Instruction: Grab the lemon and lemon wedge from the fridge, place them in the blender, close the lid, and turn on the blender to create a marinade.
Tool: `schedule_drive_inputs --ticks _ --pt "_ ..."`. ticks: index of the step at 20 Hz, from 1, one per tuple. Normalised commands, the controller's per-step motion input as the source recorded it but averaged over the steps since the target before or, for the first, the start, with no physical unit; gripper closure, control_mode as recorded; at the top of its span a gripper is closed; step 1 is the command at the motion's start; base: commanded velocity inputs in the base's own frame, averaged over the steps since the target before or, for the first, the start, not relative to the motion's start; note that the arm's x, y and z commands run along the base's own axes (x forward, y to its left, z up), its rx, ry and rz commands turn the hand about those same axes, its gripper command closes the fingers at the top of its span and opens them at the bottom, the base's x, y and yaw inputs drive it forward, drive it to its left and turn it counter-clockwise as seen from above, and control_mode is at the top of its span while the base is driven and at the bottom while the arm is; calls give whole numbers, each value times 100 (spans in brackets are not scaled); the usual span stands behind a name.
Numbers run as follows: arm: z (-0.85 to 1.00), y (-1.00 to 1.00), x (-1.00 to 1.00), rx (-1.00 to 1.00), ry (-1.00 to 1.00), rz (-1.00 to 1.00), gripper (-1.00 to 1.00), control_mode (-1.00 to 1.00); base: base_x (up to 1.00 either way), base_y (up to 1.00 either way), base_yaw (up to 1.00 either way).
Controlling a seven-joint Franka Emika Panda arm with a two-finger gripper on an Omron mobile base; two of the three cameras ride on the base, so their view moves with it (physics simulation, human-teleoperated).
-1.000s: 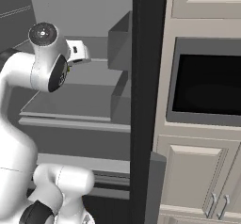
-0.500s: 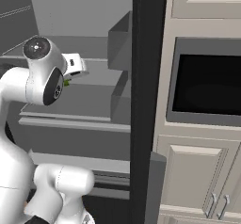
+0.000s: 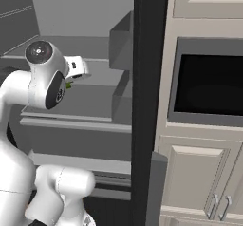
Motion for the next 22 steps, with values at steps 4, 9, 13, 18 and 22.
schedule_drive_inputs --ticks 4,9,13,18,22 --pt "0 0 0 0 0 0 100 100 -92 -11 7" --pt "0 0 0 0 0 0 100 100 -86 -2 22" --pt "0 0 0 0 0 0 100 100 -34 6 42" --pt "0 0 0 0 0 0 100 100 -23 15 56" --pt "0 0 0 0 0 0 100 100 -11 9 67"
